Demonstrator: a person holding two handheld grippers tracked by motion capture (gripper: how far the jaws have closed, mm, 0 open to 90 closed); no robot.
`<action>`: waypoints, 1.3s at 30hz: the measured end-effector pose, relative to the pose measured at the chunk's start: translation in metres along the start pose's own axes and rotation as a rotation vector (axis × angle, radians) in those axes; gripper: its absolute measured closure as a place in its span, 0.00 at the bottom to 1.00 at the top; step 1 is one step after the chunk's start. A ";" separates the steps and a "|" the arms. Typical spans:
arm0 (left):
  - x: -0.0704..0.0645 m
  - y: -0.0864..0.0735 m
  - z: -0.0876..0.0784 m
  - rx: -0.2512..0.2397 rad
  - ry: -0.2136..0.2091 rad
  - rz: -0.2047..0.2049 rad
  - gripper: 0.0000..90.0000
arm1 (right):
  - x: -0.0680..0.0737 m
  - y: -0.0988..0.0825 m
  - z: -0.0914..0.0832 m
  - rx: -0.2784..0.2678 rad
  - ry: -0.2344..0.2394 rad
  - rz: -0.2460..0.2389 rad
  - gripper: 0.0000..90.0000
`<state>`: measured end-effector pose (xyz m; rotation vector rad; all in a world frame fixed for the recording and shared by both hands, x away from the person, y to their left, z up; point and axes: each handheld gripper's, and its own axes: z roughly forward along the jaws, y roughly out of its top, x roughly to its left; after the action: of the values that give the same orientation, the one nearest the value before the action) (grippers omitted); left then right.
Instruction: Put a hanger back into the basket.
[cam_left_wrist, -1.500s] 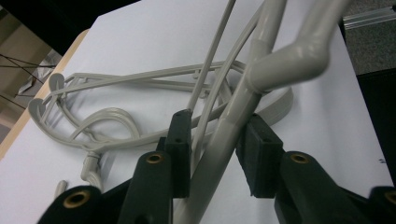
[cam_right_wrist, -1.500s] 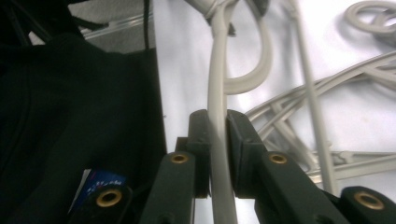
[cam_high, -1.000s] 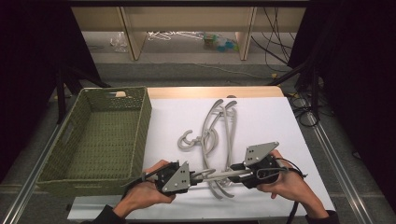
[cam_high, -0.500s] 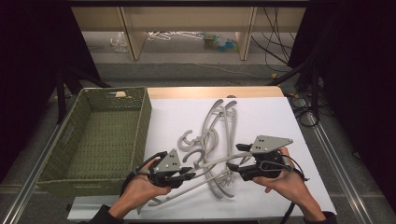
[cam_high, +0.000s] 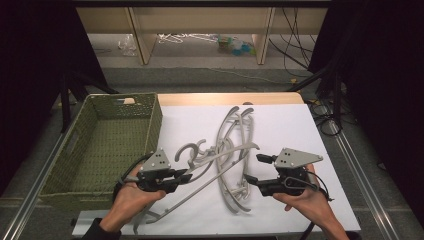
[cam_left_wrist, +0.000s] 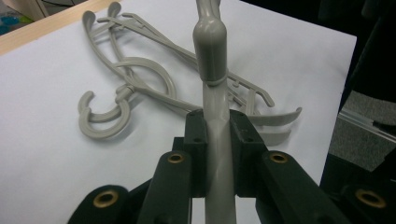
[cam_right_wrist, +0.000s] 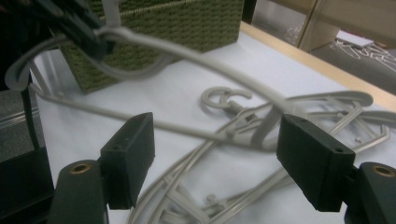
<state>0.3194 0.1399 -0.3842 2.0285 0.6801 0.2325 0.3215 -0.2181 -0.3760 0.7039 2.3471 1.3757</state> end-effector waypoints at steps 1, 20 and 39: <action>0.000 0.000 0.000 0.000 0.000 0.000 0.88 | 0.000 0.000 0.000 0.000 0.000 0.000 0.32; 0.022 0.020 -0.055 -0.184 -0.002 -0.139 0.88 | 0.003 -0.025 0.017 0.094 0.025 0.046 0.29; 0.074 0.047 -0.141 -0.199 0.257 -0.110 0.88 | 0.001 -0.029 0.021 0.107 0.020 0.058 0.29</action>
<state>0.3387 0.2658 -0.2782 1.7815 0.8890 0.4823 0.3246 -0.2144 -0.4111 0.7979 2.4498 1.2937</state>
